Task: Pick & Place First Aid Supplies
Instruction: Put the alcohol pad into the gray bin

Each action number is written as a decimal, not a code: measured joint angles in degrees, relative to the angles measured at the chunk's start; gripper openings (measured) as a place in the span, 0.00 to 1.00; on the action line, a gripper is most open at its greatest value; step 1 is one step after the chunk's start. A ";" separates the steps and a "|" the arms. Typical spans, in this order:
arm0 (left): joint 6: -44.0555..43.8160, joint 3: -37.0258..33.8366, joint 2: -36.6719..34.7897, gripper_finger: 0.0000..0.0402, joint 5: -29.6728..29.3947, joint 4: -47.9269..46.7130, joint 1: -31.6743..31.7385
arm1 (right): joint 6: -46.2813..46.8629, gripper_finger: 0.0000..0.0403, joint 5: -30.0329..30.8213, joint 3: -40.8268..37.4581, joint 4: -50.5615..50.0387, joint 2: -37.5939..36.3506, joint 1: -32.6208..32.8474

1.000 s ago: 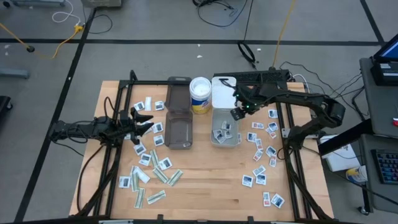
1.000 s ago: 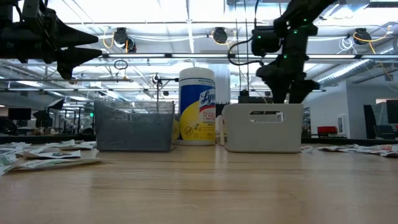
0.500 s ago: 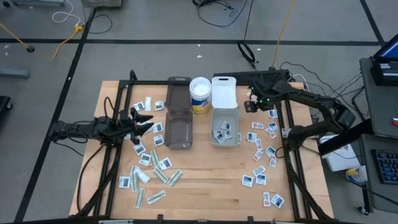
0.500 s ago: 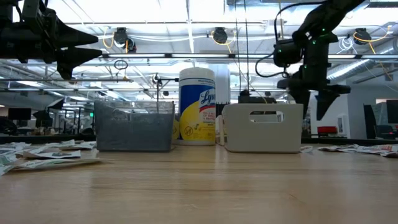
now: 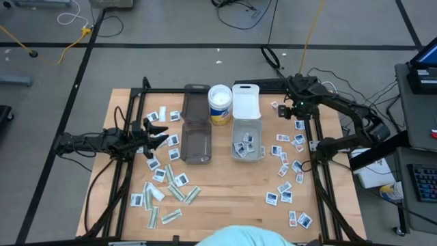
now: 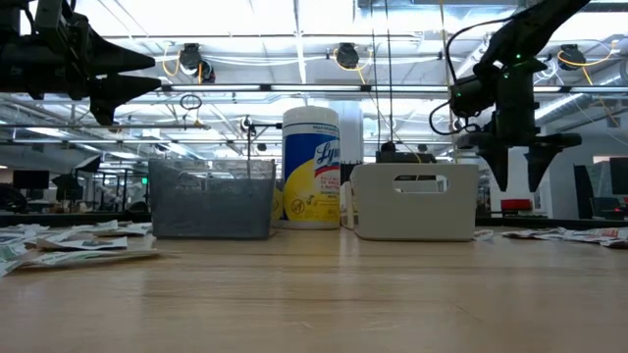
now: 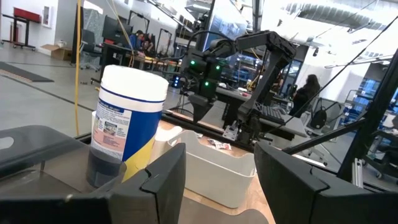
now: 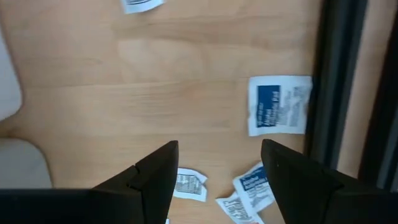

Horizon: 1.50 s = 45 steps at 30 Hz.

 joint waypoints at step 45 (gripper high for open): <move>-0.01 -0.01 -0.01 0.49 0.00 0.00 0.00 | -4.03 0.01 0.53 -11.33 12.80 4.91 -6.54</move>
